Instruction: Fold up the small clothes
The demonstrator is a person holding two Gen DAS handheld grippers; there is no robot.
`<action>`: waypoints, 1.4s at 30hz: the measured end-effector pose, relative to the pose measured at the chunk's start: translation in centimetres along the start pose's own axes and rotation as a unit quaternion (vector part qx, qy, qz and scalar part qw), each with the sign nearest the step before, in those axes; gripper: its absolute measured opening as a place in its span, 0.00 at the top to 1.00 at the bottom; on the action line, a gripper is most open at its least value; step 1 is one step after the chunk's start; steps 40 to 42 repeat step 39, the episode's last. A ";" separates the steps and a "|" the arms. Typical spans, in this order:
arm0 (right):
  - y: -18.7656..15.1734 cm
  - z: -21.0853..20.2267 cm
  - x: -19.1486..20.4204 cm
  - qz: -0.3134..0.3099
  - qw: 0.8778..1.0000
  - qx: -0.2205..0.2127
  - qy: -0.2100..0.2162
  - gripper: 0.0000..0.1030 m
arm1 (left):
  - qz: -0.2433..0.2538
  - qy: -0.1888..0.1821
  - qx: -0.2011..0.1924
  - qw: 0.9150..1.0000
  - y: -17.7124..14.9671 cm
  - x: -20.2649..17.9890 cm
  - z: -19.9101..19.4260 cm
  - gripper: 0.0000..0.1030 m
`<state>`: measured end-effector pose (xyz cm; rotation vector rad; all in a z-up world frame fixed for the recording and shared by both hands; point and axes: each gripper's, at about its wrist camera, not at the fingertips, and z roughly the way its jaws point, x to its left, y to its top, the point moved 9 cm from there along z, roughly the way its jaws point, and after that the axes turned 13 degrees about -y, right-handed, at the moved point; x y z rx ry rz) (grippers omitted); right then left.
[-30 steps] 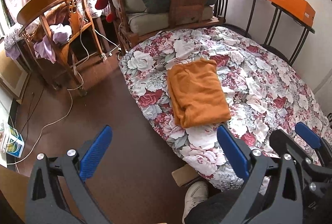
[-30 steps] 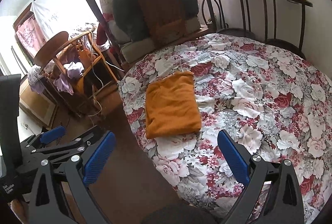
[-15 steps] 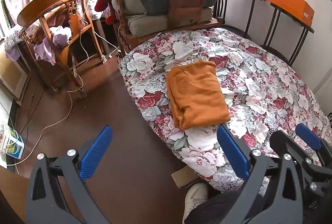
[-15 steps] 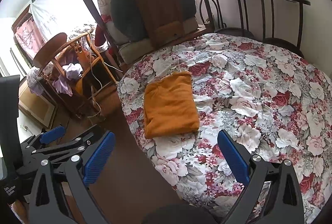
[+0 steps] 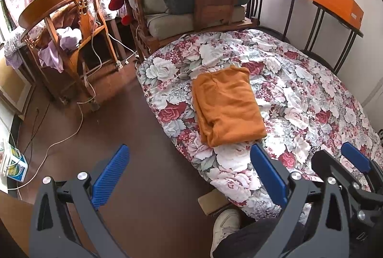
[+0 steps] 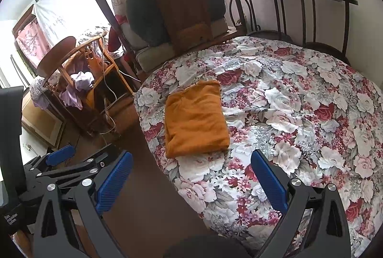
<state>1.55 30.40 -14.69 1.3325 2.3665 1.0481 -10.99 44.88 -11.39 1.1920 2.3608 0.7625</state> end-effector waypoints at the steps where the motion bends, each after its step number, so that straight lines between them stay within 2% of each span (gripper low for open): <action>1: 0.0 0.0 0.0 0.000 1.000 0.000 0.000 0.04 | 0.000 0.000 0.000 1.000 0.0 0.0 0.0 0.04; 28: 0.0 0.0 -0.3 -0.001 1.000 0.003 0.003 0.03 | 0.000 0.000 0.007 1.000 -1.3 0.2 0.8 0.04; 42: -0.1 0.0 -0.3 0.000 1.000 0.002 0.004 0.03 | 0.002 0.000 0.007 1.000 -0.9 0.2 0.9 0.04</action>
